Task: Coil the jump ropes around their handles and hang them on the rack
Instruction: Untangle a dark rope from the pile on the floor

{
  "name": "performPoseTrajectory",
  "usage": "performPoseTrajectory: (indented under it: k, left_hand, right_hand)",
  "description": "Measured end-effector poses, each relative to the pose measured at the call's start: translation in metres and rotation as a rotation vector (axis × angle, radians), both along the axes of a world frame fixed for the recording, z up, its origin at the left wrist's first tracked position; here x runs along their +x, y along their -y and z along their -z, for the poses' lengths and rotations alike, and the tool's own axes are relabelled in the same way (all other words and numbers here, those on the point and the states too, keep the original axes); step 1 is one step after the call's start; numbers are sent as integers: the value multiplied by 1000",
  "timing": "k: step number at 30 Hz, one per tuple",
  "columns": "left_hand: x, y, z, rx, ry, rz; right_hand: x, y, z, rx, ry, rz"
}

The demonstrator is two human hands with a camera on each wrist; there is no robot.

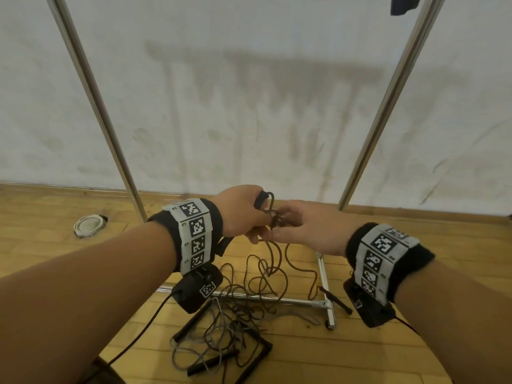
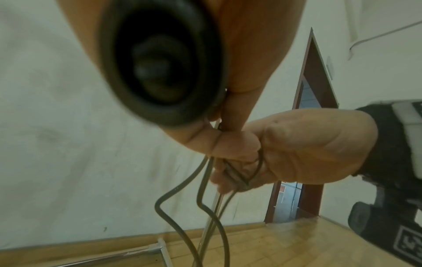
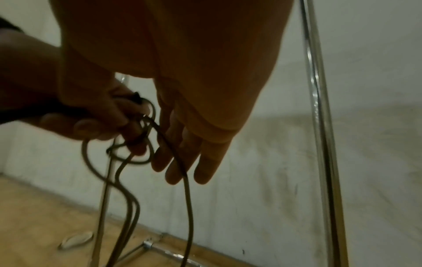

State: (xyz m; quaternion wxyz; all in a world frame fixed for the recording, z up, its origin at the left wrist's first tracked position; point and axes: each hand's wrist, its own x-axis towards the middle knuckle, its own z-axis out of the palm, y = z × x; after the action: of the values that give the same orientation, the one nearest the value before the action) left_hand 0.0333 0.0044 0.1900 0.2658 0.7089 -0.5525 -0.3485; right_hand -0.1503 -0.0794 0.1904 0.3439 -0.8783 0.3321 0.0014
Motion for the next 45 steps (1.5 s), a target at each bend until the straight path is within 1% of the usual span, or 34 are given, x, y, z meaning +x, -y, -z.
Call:
performPoseTrajectory:
  k: [3,5,8,9,11,12,13,15,17,19,20,22,23,26,28,30,31,34,36,38,40,42,43,45]
  left_hand:
    - [1,-2,-2,-37,-78,-54]
    - [4,-4,-3,-58,-100,-109]
    - [18,-5,-6,-118,-111,-252]
    - [25,-5,-7,-143,-99,-318]
    - [40,-9,-10,-173,-60,-415]
    - [45,-11,-10,-174,-50,-420]
    - [46,-13,-10,-165,-38,-387]
    - [39,-15,-9,-122,-9,-246]
    - [29,-14,-6,-79,-34,-105]
    - [25,-10,-4,-76,-61,-70]
    - [26,-10,-4,-83,-30,-93]
    - [32,-9,-3,-96,47,-197]
    - [35,-10,-2,-108,23,-259]
    - [43,-9,2,-175,-209,-389]
    - [42,-9,3,-207,-390,-398]
    - [37,-9,3,-217,-529,-362]
    - [34,-9,2,-217,-565,-337]
    - [18,-11,-1,-192,-630,-193]
    - [5,-12,-1,-152,-659,-65]
    - [-8,-12,0,-104,-697,29]
    - [-18,-13,1,-76,-691,93]
    - [-22,-14,2,-83,-597,108]
    - [-23,-13,3,-98,-538,88]
    - [-24,-11,5,-168,-433,5]
  right_hand:
    - [1,-7,5,-99,-39,-13]
    - [1,-4,4,-159,-42,-16]
    - [-8,11,1,-245,-83,23]
    - [-15,19,-1,-295,-149,21]
    - [-31,35,-2,-401,-349,5]
    - [-39,41,-3,-427,-431,23]
    - [-45,46,-3,-444,-482,50]
    - [-47,45,-2,-447,-561,84]
    - [-39,40,2,-382,-586,91]
    - [-33,35,5,-283,-516,113]
    - [-32,34,3,-208,-442,164]
    - [-31,35,-4,-80,-274,293]
    - [-31,36,-8,-57,-208,336]
    - [-34,39,-19,-62,-144,401]
    - [-36,40,-23,7,-99,453]
    - [-35,38,-27,95,-26,461]
    - [-34,36,-29,155,48,469]
    - [-26,26,-35,377,330,542]
    - [-18,16,-37,498,470,593]
    - [-11,8,-38,601,597,636]
    - [-6,4,-41,686,724,687]
    - [-5,4,-44,743,833,734]
    - [-6,5,-46,760,870,747]
    - [-8,6,-47,752,885,753]
